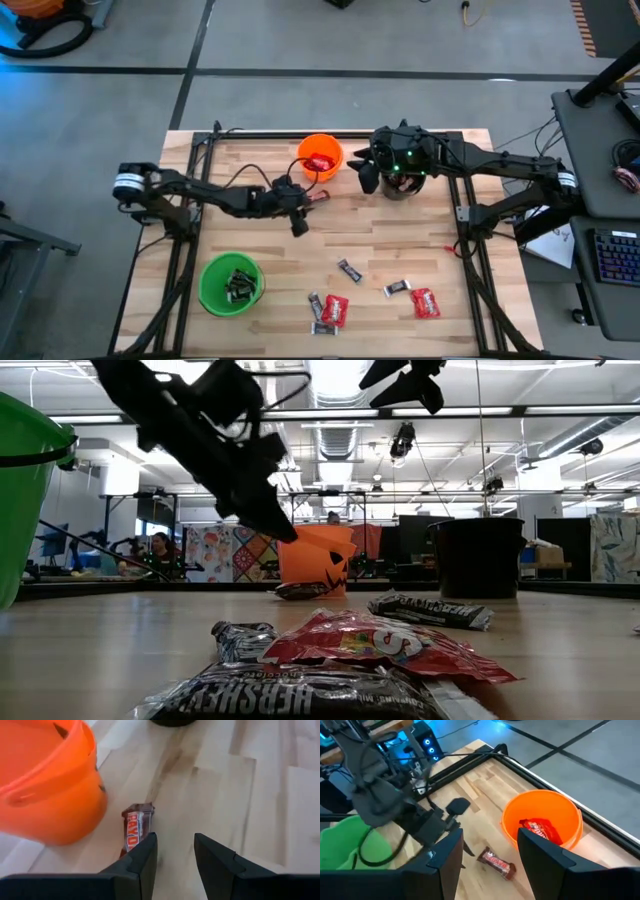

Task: Sort candy
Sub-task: Put the brown chocolate into the black bucket

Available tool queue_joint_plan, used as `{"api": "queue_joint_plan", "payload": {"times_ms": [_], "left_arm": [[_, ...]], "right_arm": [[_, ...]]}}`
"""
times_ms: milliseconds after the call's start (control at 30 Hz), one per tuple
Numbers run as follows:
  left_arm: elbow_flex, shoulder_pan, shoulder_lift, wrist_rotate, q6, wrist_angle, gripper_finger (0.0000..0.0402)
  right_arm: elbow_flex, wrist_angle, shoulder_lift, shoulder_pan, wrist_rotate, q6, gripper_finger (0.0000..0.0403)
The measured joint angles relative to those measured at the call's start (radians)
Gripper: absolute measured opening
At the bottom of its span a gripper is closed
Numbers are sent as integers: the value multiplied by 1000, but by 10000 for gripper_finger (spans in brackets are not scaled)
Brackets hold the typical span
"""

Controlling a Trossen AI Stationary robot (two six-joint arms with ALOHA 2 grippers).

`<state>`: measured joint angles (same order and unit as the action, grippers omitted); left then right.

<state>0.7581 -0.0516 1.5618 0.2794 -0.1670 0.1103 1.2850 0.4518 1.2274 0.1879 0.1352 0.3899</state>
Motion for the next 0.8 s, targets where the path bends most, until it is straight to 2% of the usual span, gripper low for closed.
{"api": "queue_joint_plan", "payload": {"times_ms": [267,433,667,800], "left_arm": [[49,-35,153,-1,22,12,115],[63,-36,181,0,36,29,115],[66,-38,178,164,29,28,121],[66,-51,178,147,15,32,134]], "right_arm": [[0,23,0,1,26,-21,183],[0,25,0,0,26,-24,183],[0,34,0,0,26,-25,183],[0,34,0,0,26,-27,183]]}}
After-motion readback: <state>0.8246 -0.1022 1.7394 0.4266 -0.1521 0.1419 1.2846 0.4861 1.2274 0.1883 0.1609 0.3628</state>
